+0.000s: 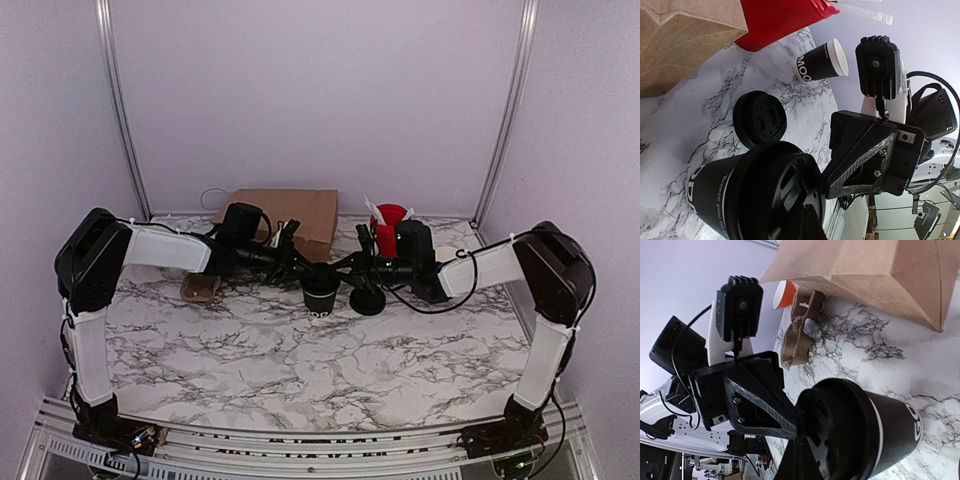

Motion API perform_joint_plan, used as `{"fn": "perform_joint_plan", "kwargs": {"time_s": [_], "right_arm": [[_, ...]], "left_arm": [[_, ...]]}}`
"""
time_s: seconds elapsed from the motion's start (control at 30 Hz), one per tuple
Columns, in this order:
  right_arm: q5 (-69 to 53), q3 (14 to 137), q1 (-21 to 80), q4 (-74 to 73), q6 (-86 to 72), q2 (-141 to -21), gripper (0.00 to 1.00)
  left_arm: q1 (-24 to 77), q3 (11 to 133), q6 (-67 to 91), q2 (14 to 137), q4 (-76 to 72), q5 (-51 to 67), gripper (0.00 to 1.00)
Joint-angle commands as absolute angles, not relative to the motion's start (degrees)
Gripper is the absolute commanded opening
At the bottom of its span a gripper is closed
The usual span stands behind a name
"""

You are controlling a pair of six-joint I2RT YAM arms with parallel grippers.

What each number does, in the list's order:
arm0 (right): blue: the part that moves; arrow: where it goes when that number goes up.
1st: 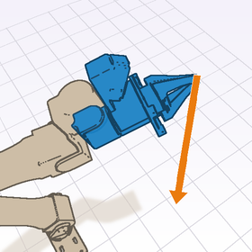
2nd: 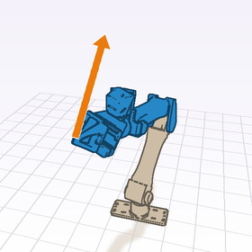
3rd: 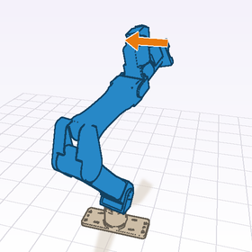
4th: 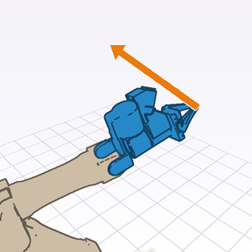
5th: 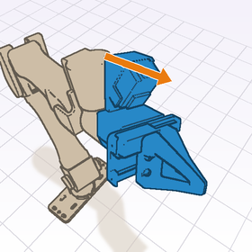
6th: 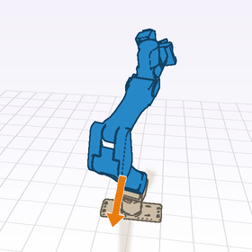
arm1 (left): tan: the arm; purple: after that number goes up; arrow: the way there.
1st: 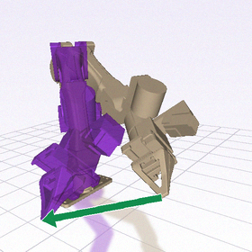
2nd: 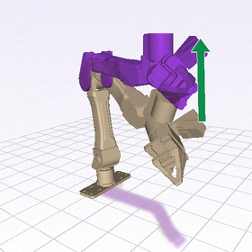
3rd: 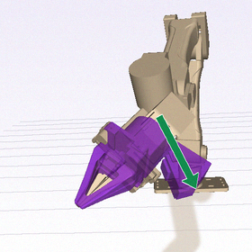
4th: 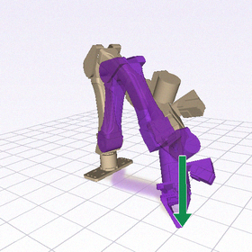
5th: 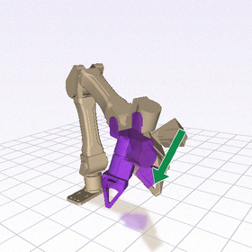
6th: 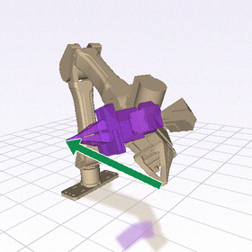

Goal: Pack the takeout coffee

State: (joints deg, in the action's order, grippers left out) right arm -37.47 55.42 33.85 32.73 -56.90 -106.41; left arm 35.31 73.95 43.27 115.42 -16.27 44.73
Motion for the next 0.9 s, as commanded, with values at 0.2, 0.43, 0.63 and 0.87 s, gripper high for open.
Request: {"fn": "perform_joint_plan", "kwargs": {"time_s": [0.2,0.43,0.63,0.87], "right_arm": [[-36.7,60.9,33.2,30.5,-52.8,-102.4,0.0],[-37.8,54.8,33.1,35.7,-56.9,-110.3,0.0],[-38.3,54.9,33.1,35.0,-56.9,-109.2,0.0],[-36.6,60.1,33.1,26.3,-52.5,-102.6,0.0]], "left_arm": [[35.7,73.3,39.5,117.4,-4.0,39.9,0.0],[35.9,73.8,39.1,117.2,-3.5,39.7,0.0],[35.9,74.0,38.7,116.6,-2.9,39.4,0.0],[36.5,76.8,38.2,115.2,-2.0,40.4,0.0]]}}
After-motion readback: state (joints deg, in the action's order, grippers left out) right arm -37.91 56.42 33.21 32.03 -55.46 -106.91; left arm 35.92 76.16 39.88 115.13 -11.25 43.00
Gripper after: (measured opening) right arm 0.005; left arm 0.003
